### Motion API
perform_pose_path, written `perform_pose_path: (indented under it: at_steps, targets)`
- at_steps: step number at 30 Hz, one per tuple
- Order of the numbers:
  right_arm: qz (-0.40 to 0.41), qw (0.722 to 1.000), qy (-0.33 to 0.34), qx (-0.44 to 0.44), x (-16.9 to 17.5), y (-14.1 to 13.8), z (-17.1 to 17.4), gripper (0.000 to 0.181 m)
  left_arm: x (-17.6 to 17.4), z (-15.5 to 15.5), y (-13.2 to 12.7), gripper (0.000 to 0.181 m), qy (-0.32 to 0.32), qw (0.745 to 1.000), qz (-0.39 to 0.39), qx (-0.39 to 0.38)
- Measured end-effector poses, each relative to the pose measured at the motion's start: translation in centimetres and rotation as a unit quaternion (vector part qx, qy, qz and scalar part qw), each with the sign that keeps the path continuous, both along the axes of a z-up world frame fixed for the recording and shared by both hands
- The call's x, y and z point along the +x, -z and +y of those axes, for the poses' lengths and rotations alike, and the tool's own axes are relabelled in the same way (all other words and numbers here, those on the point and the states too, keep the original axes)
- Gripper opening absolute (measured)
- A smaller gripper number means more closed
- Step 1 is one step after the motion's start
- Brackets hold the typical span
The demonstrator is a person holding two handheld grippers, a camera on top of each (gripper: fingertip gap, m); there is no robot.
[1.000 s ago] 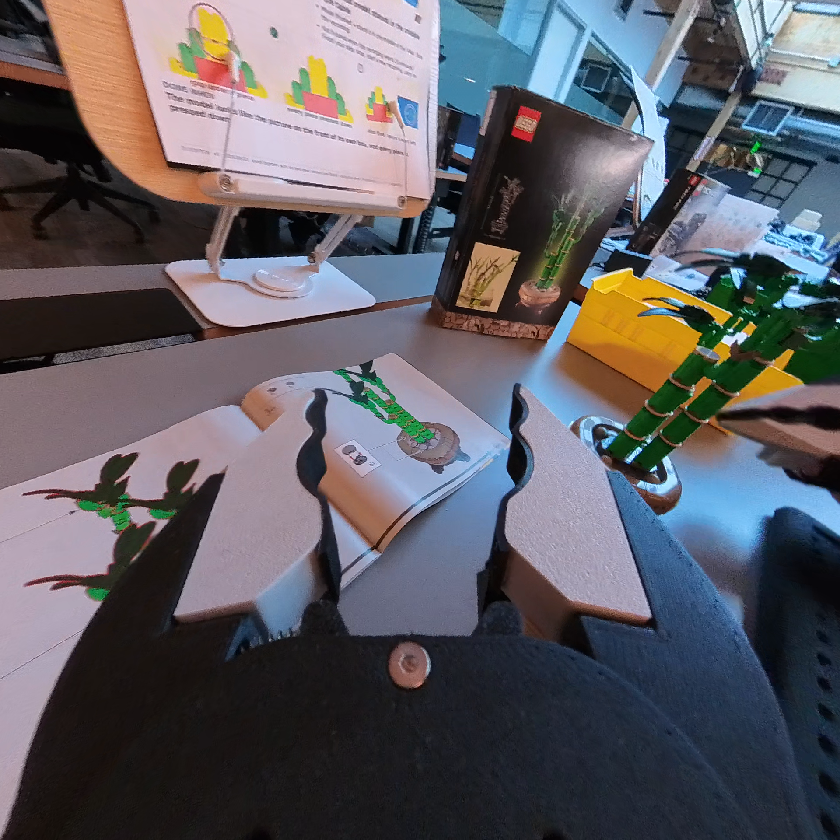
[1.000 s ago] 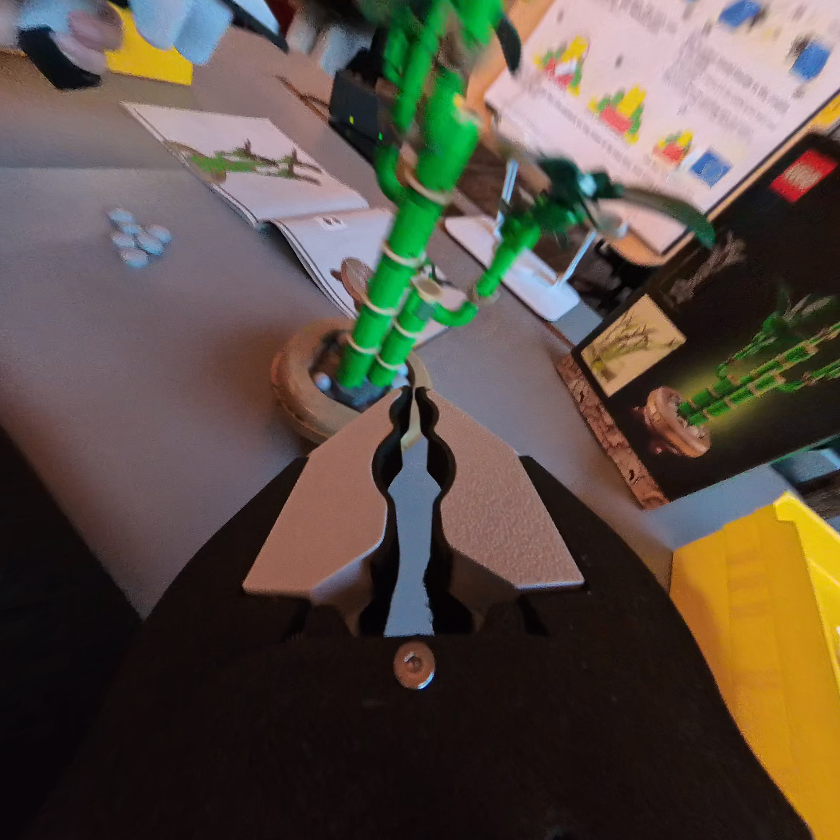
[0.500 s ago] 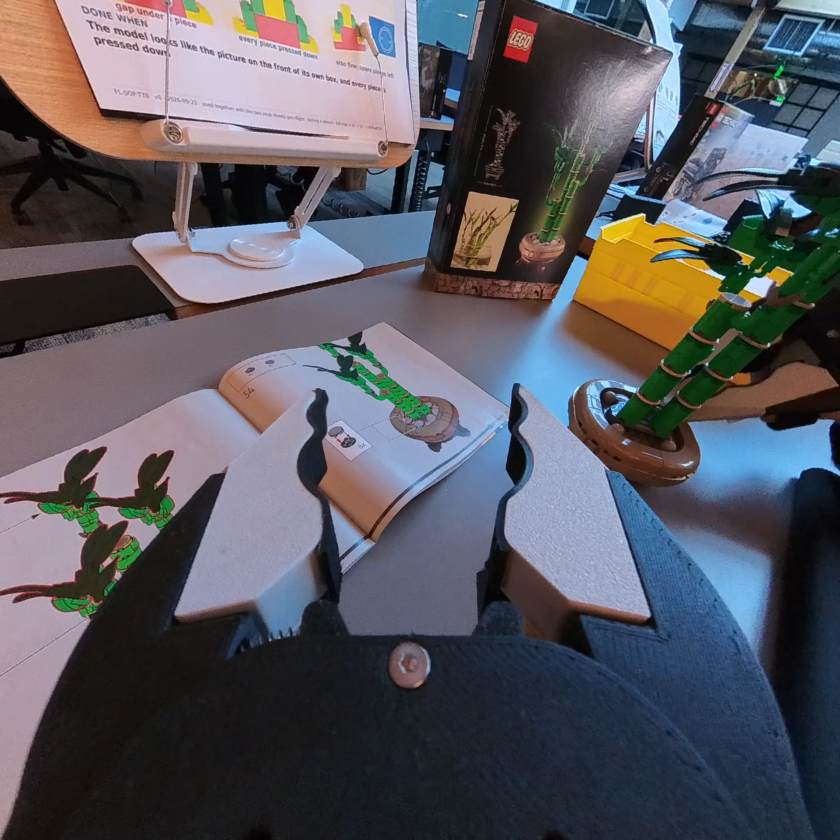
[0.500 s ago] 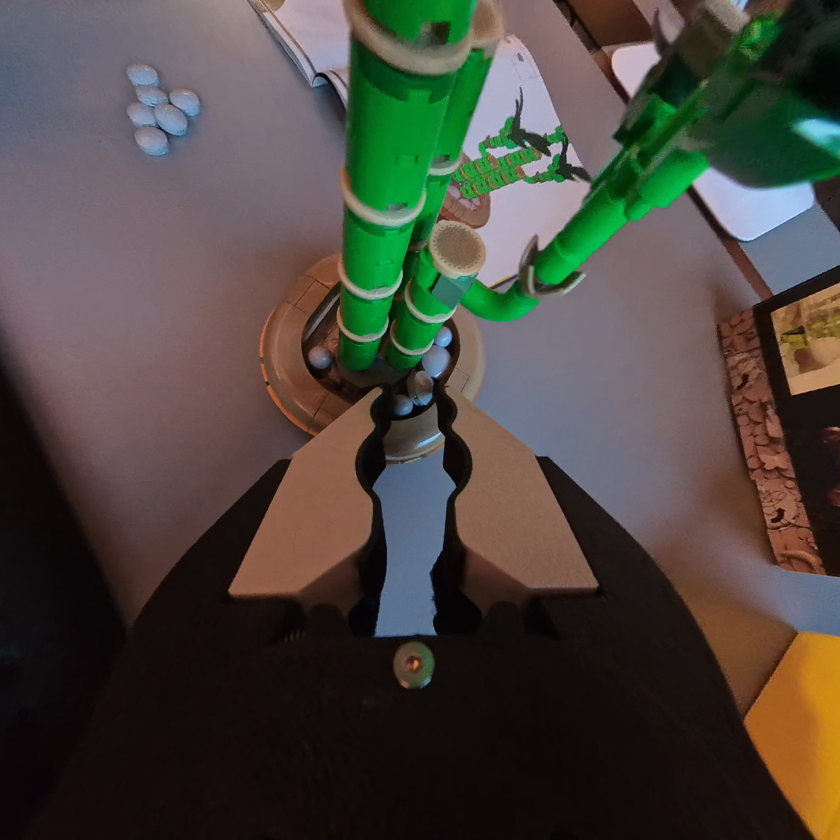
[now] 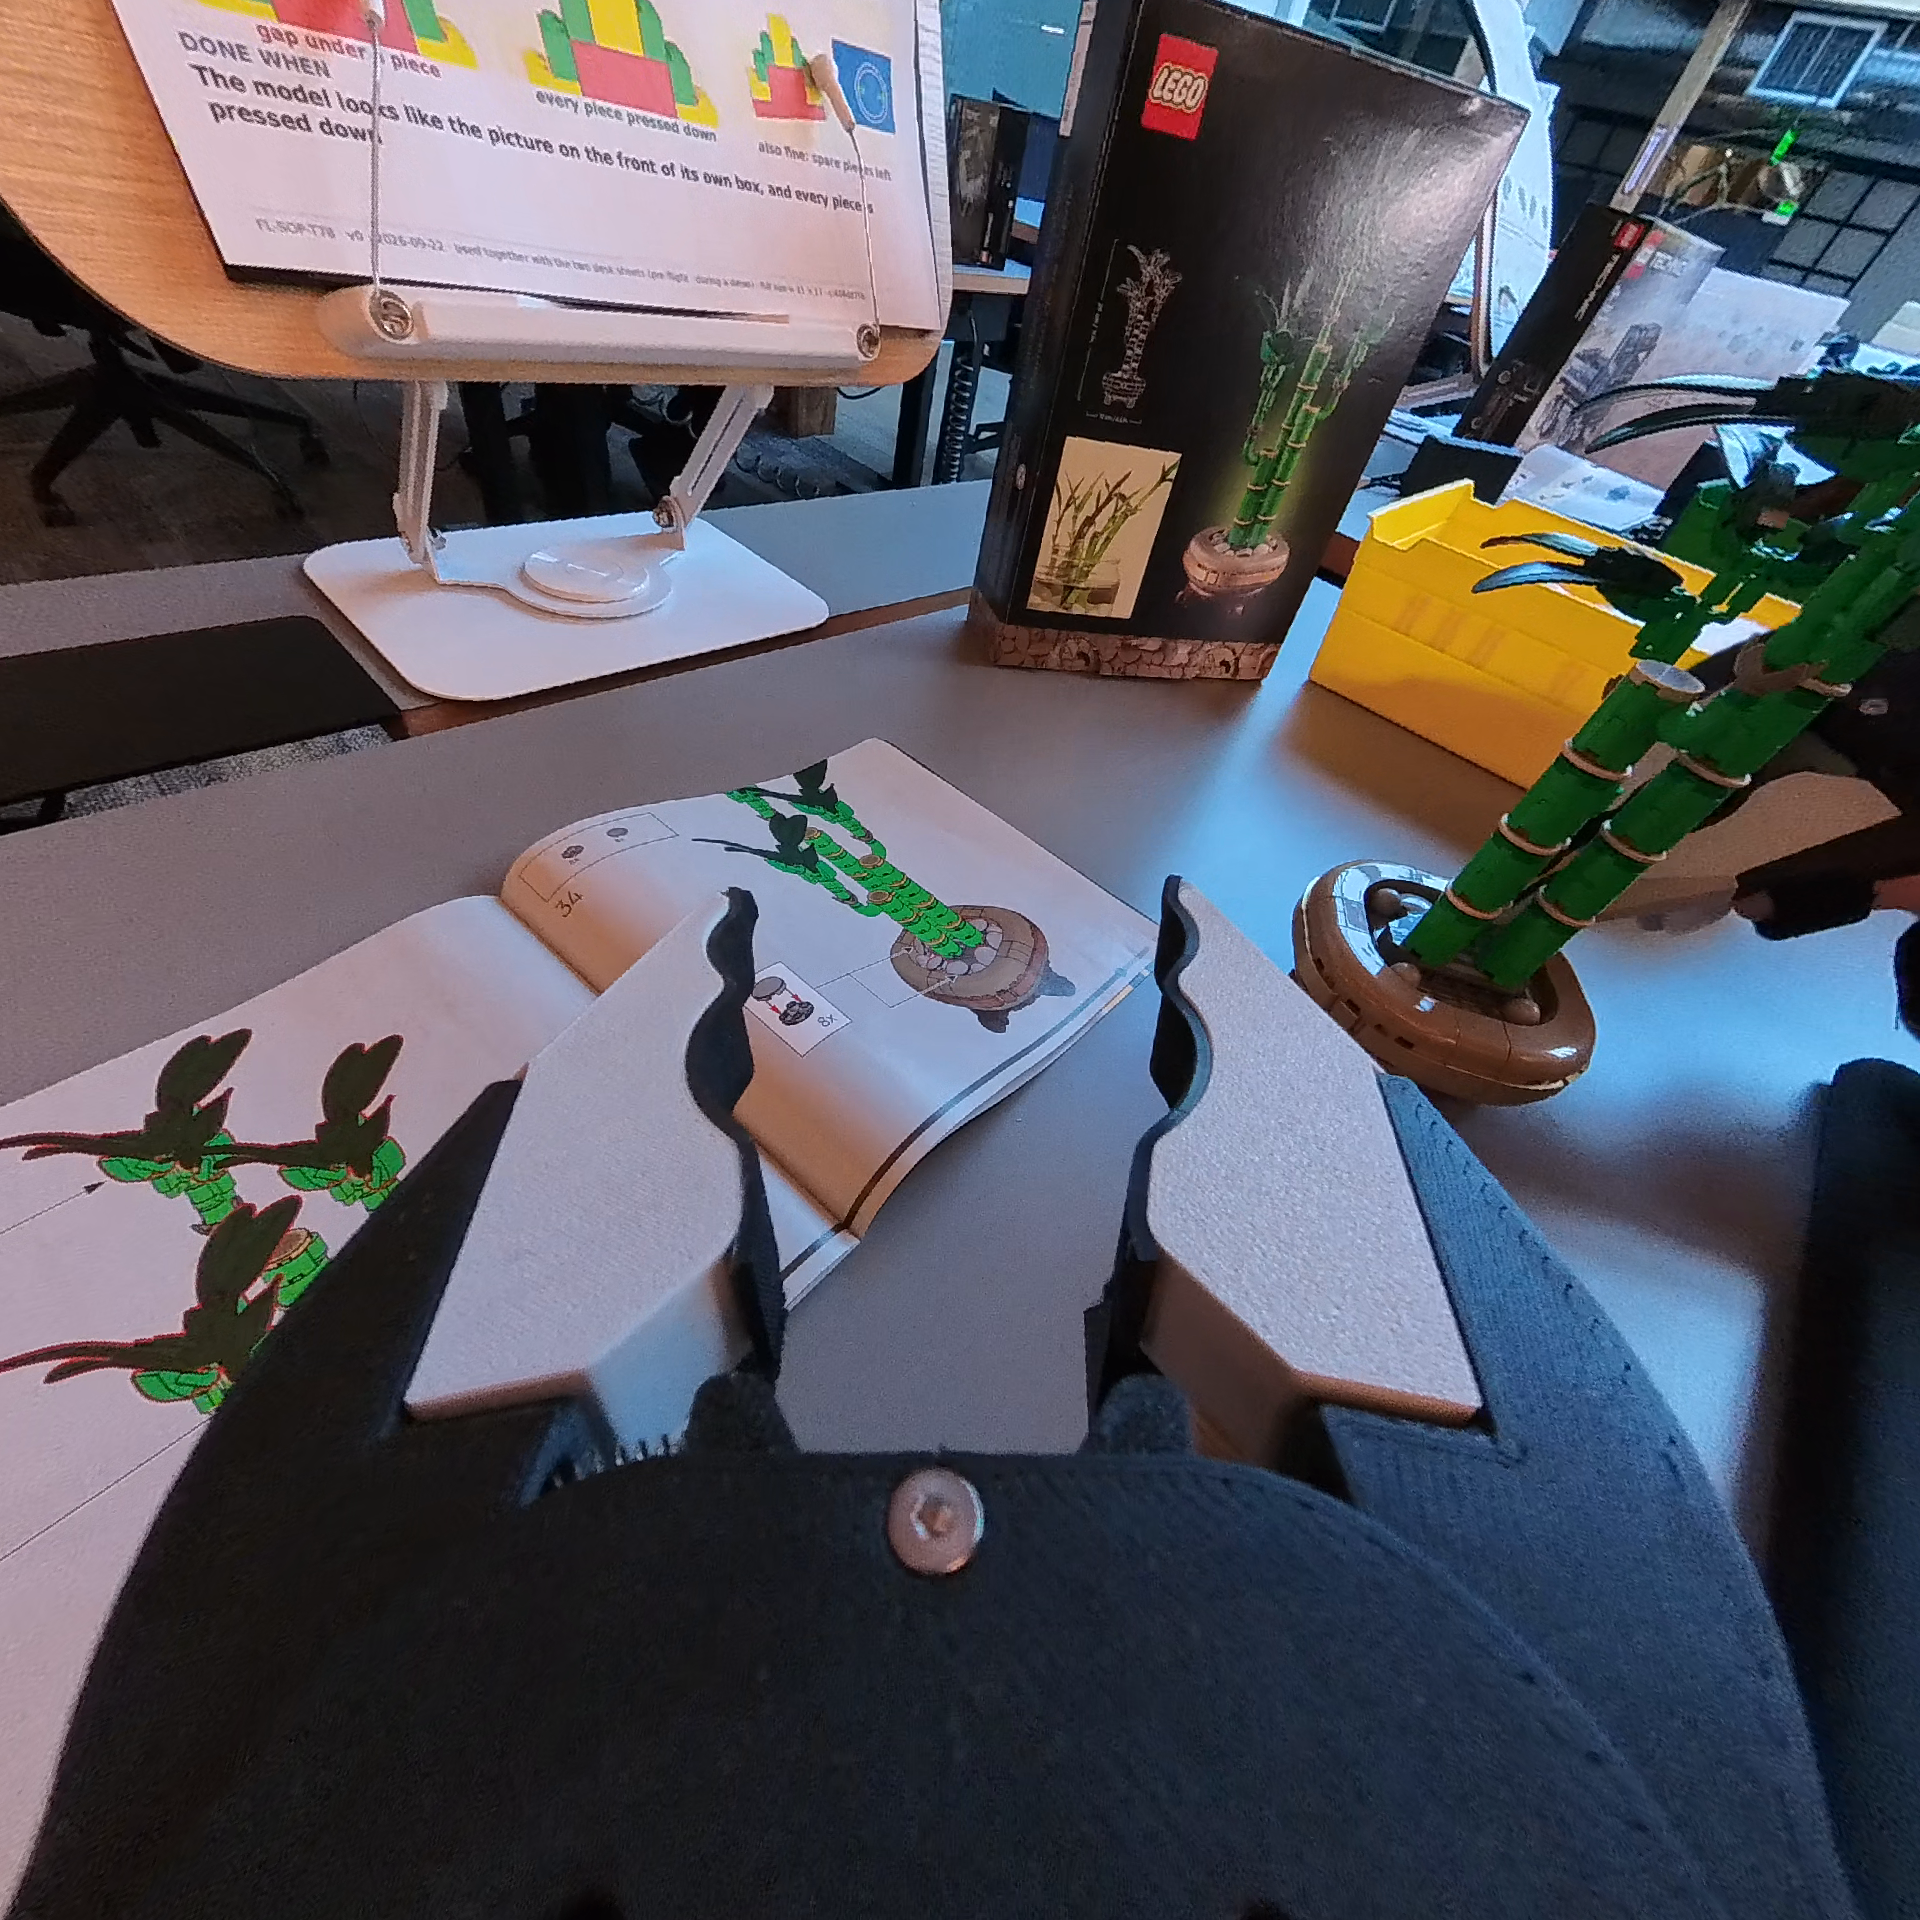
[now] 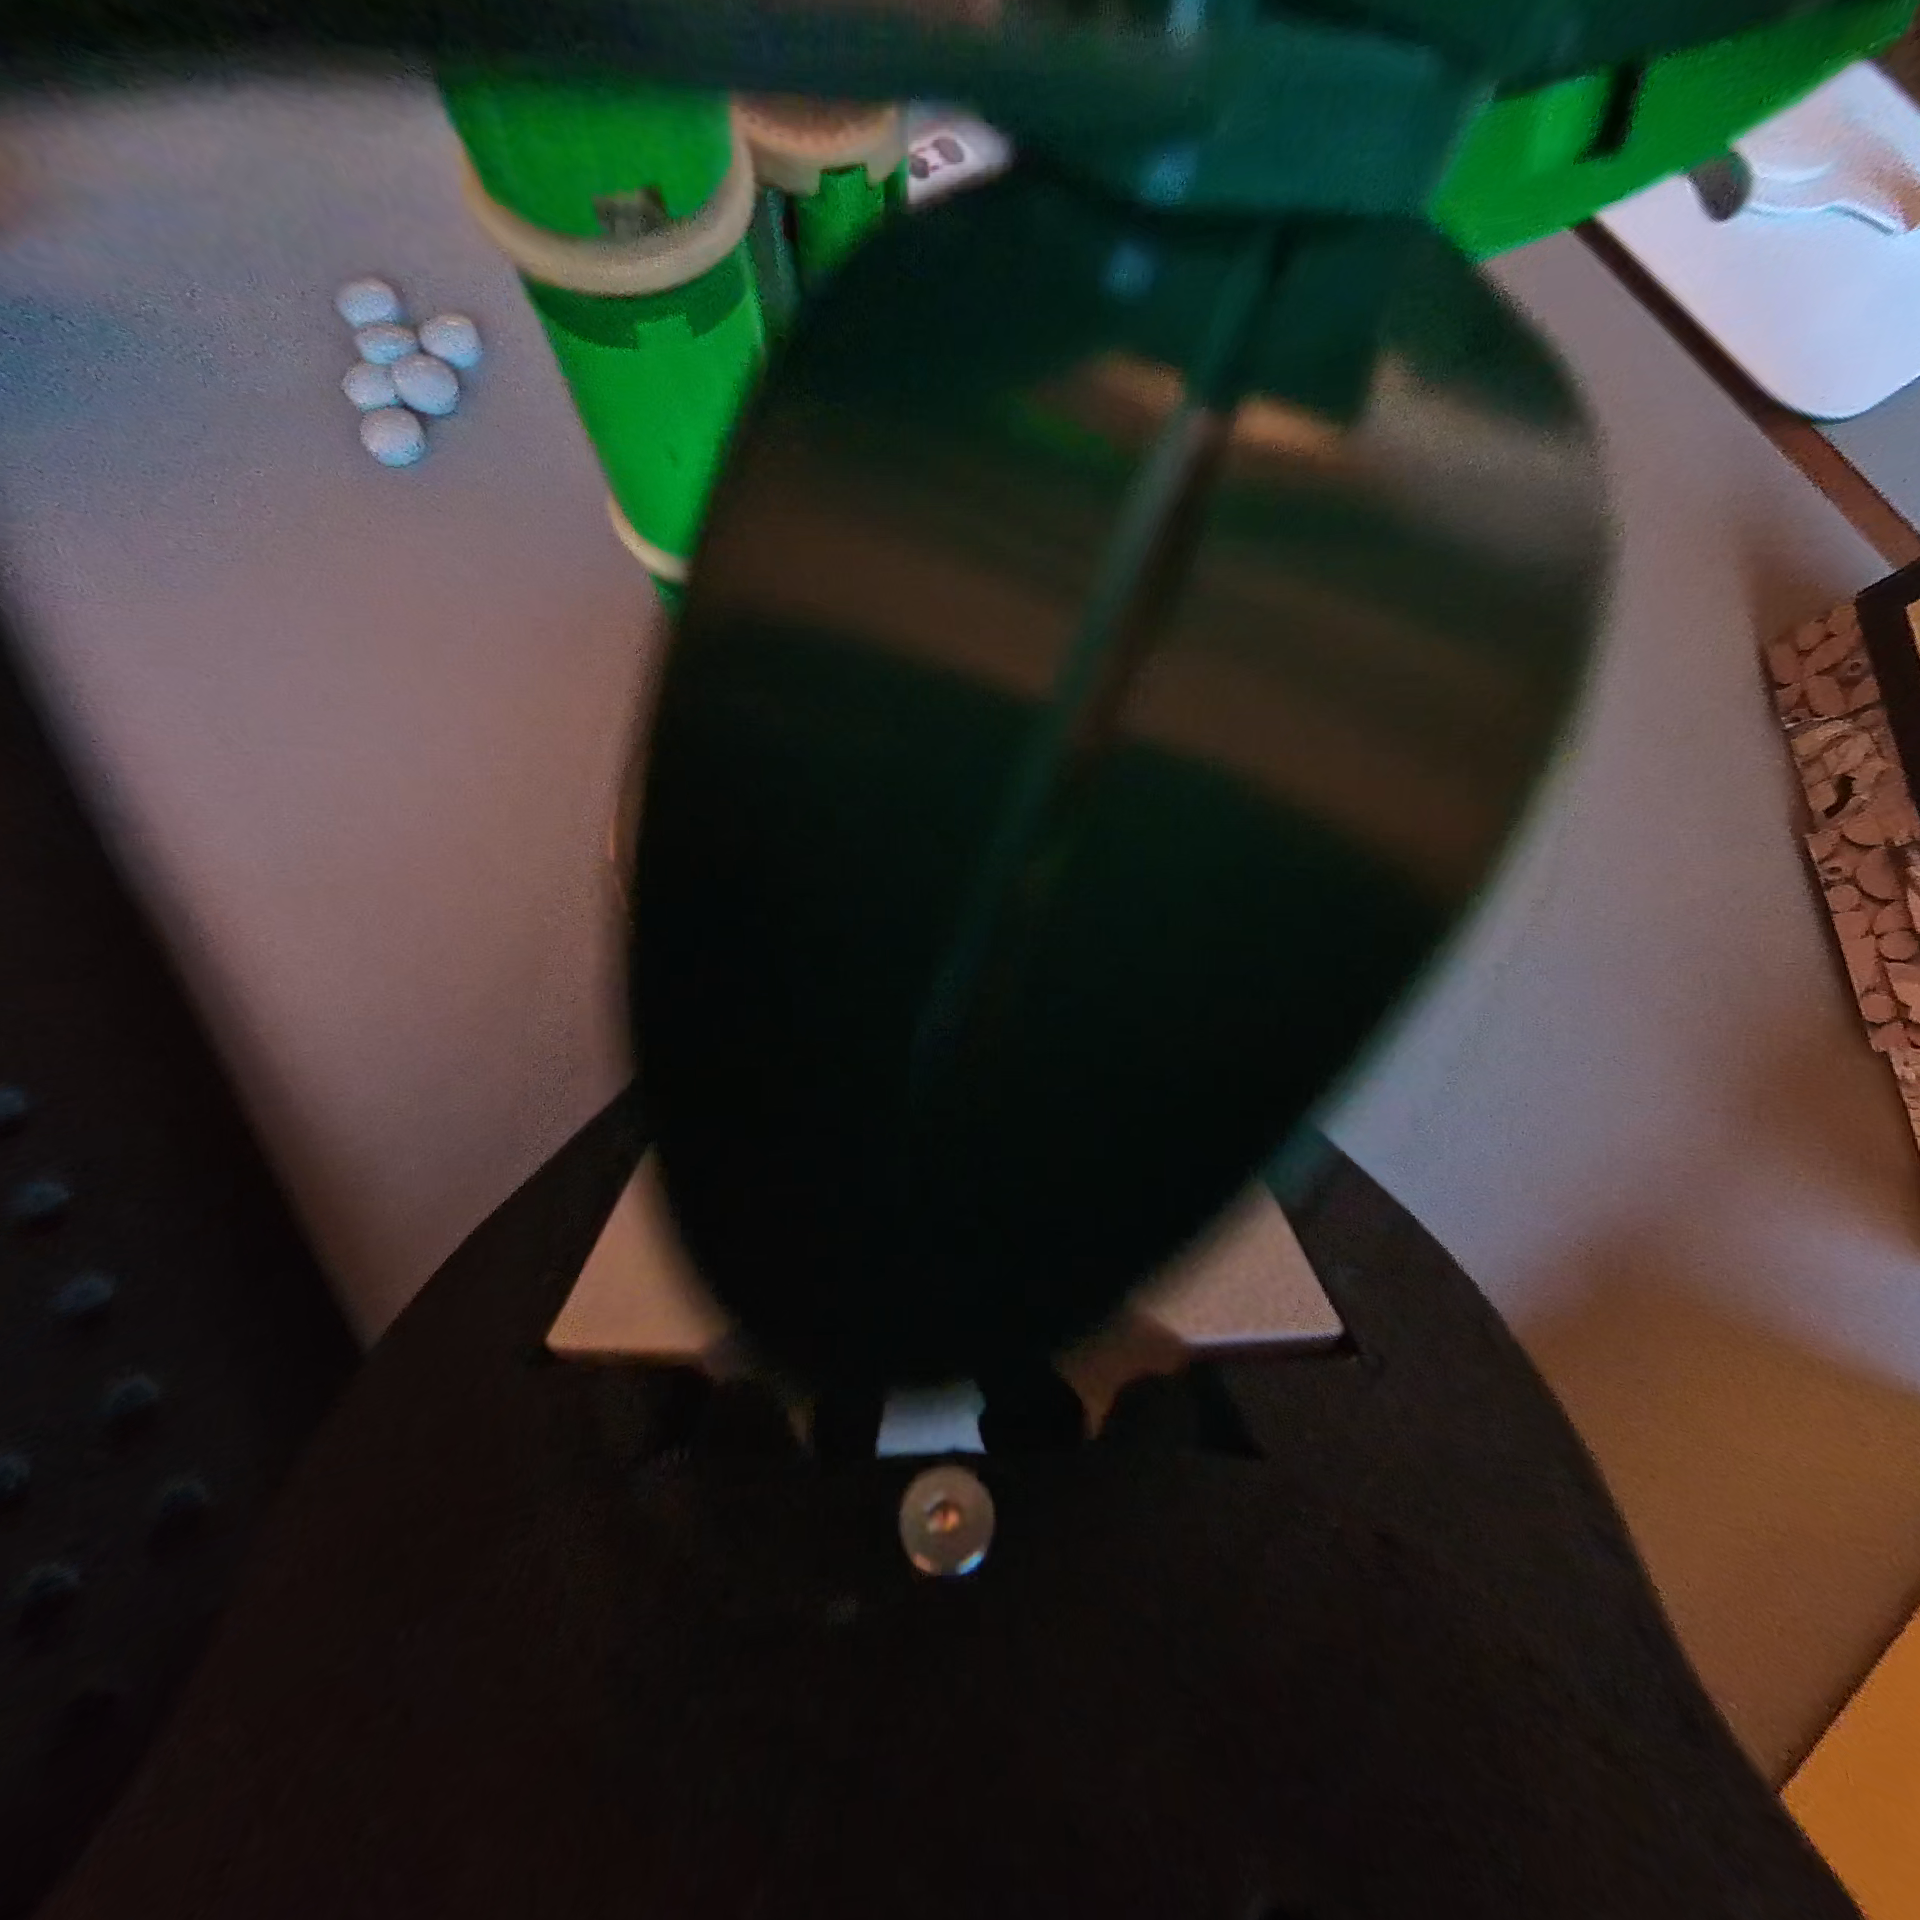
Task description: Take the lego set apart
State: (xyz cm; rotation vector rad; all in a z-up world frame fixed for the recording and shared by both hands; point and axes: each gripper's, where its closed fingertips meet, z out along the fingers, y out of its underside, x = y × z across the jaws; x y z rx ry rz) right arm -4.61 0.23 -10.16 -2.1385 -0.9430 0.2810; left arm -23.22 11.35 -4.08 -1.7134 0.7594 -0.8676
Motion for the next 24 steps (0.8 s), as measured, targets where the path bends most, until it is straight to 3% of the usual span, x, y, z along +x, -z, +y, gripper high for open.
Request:
perform_pose_path:
  at_steps: [1,5,9,14,16,18,21,24]
  targets:
    - [0.001,1.0,0.005,0.006,0.2,-0.1,0.0,0.002,0.0,0.0,0.0,0.077,0.0,1.0,0.0,0.0]
    - [0.038,0.998,0.029,0.038,0.8,-1.8,-0.8,0.002,-0.1,0.0,-0.1,0.077,-0.001,1.0,-0.001,0.001]
    - [0.091,0.992,0.028,0.078,-0.1,-4.3,-3.8,0.002,-0.2,0.2,-0.2,0.077,-0.003,1.0,-0.008,-0.003]
    - [0.114,0.984,-0.057,0.128,-7.5,-6.8,-7.4,0.002,-0.3,0.2,-0.3,0.077,-0.004,1.0,-0.009,-0.004]
    - [0.093,0.981,-0.113,0.124,-11.8,-5.7,-7.3,0.002,-0.4,0.2,-0.4,0.077,-0.005,1.0,-0.01,-0.001]
    - [0.021,0.978,-0.161,0.129,-15.1,-3.1,-6.2,0.002,-0.6,0.2,-0.6,0.077,-0.008,1.0,-0.014,0.0]
    - [-0.102,0.957,-0.208,0.172,-18.1,0.0,-4.0,0.002,-1.0,0.5,-0.7,0.076,-0.013,1.0,-0.021,-0.003]
    - [-0.169,0.939,-0.225,0.196,-19.3,1.7,-2.0,0.002,-1.2,0.7,-0.6,0.076,-0.015,1.0,-0.024,-0.009]
